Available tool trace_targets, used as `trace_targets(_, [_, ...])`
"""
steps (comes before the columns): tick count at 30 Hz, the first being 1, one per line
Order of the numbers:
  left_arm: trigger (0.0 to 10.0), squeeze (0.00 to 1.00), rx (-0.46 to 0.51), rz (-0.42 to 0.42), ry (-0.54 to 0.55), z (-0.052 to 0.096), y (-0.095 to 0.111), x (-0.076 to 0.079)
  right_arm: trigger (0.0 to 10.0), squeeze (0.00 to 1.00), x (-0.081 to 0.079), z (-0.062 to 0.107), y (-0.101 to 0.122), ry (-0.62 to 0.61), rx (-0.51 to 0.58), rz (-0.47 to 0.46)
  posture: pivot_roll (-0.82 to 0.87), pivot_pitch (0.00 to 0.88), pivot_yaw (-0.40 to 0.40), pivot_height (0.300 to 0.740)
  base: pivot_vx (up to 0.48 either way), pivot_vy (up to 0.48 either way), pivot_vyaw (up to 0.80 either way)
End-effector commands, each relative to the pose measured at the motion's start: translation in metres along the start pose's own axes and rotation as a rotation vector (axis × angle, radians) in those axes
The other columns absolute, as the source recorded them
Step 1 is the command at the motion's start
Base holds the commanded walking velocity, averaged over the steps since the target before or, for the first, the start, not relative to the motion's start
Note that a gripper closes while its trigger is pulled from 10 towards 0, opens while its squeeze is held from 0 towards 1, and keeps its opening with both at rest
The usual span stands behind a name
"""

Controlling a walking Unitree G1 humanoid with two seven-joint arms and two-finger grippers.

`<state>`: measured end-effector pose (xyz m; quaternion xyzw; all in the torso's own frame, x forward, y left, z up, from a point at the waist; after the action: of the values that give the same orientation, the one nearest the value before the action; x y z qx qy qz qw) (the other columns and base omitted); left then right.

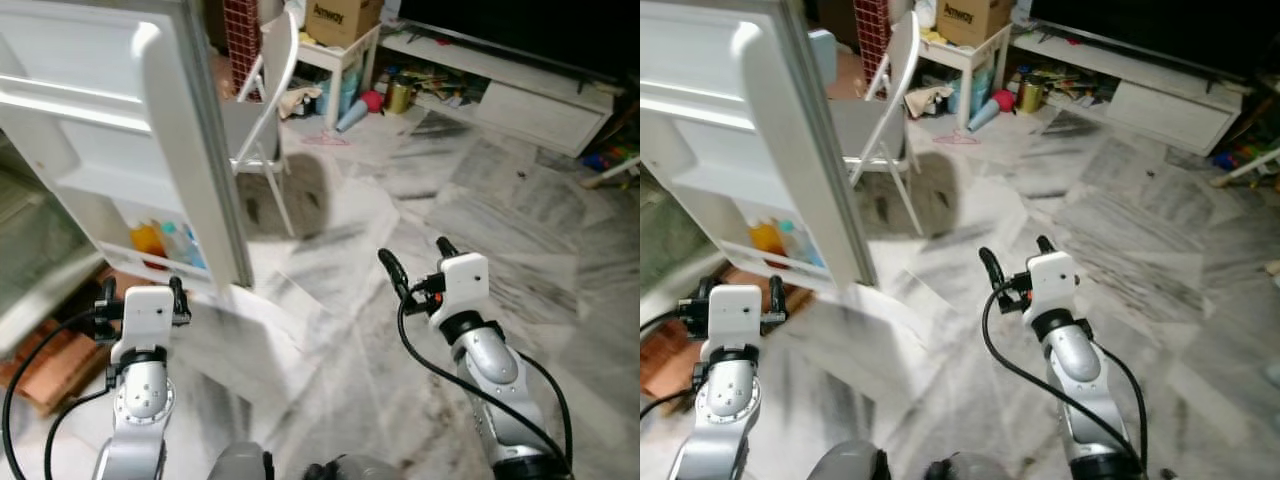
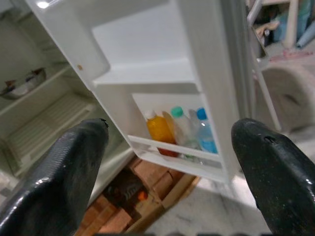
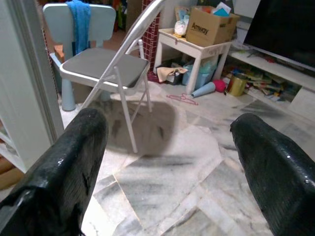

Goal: Restocking fridge

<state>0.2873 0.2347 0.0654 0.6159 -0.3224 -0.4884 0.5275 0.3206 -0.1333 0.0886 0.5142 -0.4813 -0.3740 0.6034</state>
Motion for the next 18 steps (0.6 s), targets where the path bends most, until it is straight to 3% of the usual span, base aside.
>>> trace_targets(1, [10.0, 0.00, -0.003, 0.007, 0.021, -0.004, 0.001, -0.003, 10.0, 0.00, -0.001, 0.002, 0.002, 0.026, 0.009, 0.030, 0.06, 0.074, -0.054, 0.740, 0.000, 0.000, 0.00])
trace_targets(5, [10.0, 0.00, -0.005, 0.024, 0.028, -0.009, 0.002, -0.003, 10.0, 0.00, -0.004, 0.003, 0.008, 0.049, 0.037, 0.048, 0.06, 0.074, -0.054, 0.740, 0.227, 0.000, 0.60])
trace_targets(10, [10.0, 0.00, 0.001, 0.038, 0.026, -0.014, 0.005, -0.001, 10.0, 0.00, 0.000, 0.002, 0.010, 0.029, 0.043, 0.023, 0.05, 0.071, -0.052, 0.740, 0.480, 0.000, 0.63])
trace_targets(18, [10.0, 0.00, 0.005, 0.044, 0.023, -0.022, 0.008, 0.004, 10.0, 0.00, -0.001, 0.003, 0.012, 0.038, 0.052, 0.019, 0.05, 0.070, -0.054, 0.740, 0.480, 0.000, 0.00])
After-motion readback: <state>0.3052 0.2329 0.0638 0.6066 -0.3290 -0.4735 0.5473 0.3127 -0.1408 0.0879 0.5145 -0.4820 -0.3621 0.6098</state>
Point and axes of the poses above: a point about 5 cm out from each wrist's last joint towards the gripper, its own z axis pointing back from the gripper into the wrist, its own y axis along the axis of the wrist's last joint, x = y × z, the point moved 6 cm from there along -z, pointing out of the wrist towards the gripper, and after that the axes turned 7 degrees about z, right-handed, at the moved point
